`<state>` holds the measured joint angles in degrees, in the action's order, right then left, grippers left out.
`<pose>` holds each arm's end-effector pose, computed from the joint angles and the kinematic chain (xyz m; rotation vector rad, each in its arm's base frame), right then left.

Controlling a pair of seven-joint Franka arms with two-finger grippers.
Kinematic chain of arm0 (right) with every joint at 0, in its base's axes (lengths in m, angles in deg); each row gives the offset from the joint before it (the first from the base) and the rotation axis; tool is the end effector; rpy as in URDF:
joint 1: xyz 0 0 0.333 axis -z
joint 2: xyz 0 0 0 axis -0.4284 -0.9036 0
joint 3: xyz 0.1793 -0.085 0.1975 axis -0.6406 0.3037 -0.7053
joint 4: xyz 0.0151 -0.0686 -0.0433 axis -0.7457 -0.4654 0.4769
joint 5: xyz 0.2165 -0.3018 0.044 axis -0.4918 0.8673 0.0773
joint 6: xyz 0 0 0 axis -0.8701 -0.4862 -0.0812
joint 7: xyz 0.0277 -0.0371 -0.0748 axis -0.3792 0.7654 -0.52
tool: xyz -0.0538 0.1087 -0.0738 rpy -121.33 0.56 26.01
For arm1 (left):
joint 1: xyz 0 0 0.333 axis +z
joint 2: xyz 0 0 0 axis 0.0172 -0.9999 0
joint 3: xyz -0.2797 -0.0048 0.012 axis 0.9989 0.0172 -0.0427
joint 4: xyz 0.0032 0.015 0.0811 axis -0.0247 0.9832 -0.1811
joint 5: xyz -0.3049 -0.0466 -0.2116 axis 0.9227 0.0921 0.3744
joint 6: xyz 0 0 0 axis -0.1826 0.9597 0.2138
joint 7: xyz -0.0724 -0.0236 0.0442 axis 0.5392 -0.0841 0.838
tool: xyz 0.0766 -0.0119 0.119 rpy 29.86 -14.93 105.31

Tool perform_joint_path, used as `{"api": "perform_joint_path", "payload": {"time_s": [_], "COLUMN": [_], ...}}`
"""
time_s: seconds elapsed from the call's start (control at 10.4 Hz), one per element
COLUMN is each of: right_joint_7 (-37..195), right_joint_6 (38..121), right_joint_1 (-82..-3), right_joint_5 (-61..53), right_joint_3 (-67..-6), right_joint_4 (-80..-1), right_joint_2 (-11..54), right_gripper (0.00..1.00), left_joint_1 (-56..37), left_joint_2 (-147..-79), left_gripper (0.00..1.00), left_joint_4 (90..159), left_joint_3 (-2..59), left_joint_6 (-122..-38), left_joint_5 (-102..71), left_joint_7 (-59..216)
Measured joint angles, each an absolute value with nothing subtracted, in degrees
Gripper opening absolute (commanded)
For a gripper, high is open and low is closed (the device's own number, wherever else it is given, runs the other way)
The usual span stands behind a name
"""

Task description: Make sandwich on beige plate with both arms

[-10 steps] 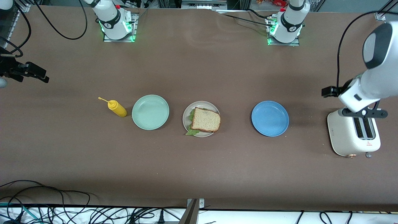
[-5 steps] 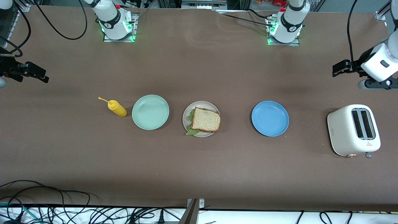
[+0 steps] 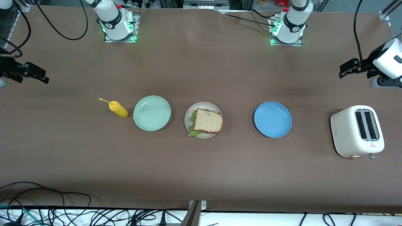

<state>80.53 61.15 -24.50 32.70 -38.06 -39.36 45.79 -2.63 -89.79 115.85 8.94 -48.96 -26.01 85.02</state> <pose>0.5373 -0.0466 0.5083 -3.1308 0.0488 0.0009 0.5305 0.0023 0.5189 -3.1086 0.0069 0.2099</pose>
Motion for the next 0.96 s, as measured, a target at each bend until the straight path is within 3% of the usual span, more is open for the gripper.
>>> {"api": "perform_joint_path", "payload": {"time_s": [0.96], "right_joint_7": [80.36], "right_joint_6": [60.87], "right_joint_1": [-24.5], "right_joint_5": [32.7], "right_joint_3": [-38.06], "right_joint_4": [-39.34], "right_joint_2": [45.77], "right_gripper": [1.0], "left_joint_1": [-3.02], "left_joint_2": [-94.08], "left_gripper": [1.0], "left_joint_4": [112.73], "left_joint_3": [9.06], "left_joint_6": [-49.73], "left_joint_5": [-23.86], "left_joint_7": [85.07]}}
